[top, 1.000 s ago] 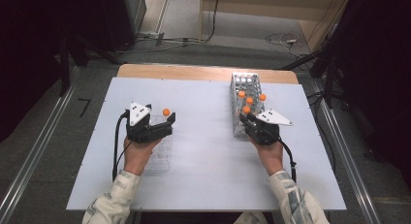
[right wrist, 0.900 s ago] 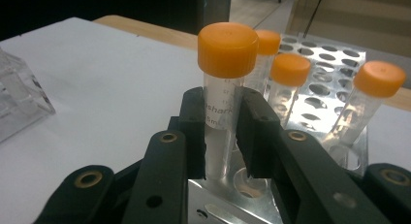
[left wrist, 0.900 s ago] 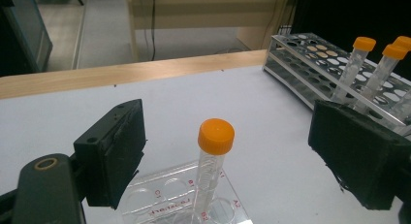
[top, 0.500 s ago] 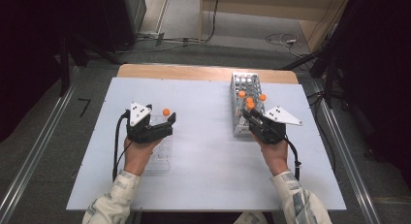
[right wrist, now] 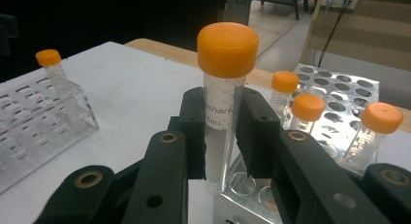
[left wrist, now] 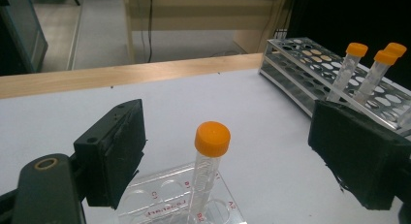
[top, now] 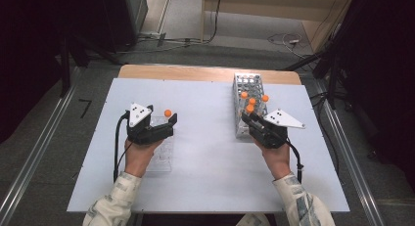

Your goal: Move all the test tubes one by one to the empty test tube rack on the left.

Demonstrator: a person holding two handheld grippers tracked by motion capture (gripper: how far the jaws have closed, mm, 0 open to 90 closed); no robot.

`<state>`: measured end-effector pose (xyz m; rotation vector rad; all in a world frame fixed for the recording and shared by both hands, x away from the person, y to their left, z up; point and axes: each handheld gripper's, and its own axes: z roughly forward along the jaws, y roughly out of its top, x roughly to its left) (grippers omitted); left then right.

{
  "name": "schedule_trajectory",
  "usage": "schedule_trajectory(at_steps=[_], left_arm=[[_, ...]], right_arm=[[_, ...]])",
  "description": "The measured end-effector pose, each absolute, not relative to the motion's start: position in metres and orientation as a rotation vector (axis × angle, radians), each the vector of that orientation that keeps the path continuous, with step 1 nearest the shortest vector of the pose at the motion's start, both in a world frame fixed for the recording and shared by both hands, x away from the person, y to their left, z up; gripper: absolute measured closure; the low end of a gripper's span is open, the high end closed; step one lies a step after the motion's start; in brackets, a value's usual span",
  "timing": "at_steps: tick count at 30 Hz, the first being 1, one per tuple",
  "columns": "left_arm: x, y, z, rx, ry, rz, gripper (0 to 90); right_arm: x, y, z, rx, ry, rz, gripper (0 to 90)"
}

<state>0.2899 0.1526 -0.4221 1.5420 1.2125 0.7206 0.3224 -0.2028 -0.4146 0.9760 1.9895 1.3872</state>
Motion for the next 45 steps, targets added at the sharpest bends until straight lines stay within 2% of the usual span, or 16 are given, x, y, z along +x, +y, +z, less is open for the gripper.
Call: schedule_trajectory(at_steps=[23,45], left_arm=[[0.288,0.149,-0.421,1.551,1.19,0.706,15.1],[0.281,0.12,-0.422,1.652,1.089,0.645,16.4]], right_arm=[[0.311,-0.173,-0.431,0.915,2.127,1.389,71.0],[0.3,-0.146,-0.451,0.853,2.242,1.353,70.9]])
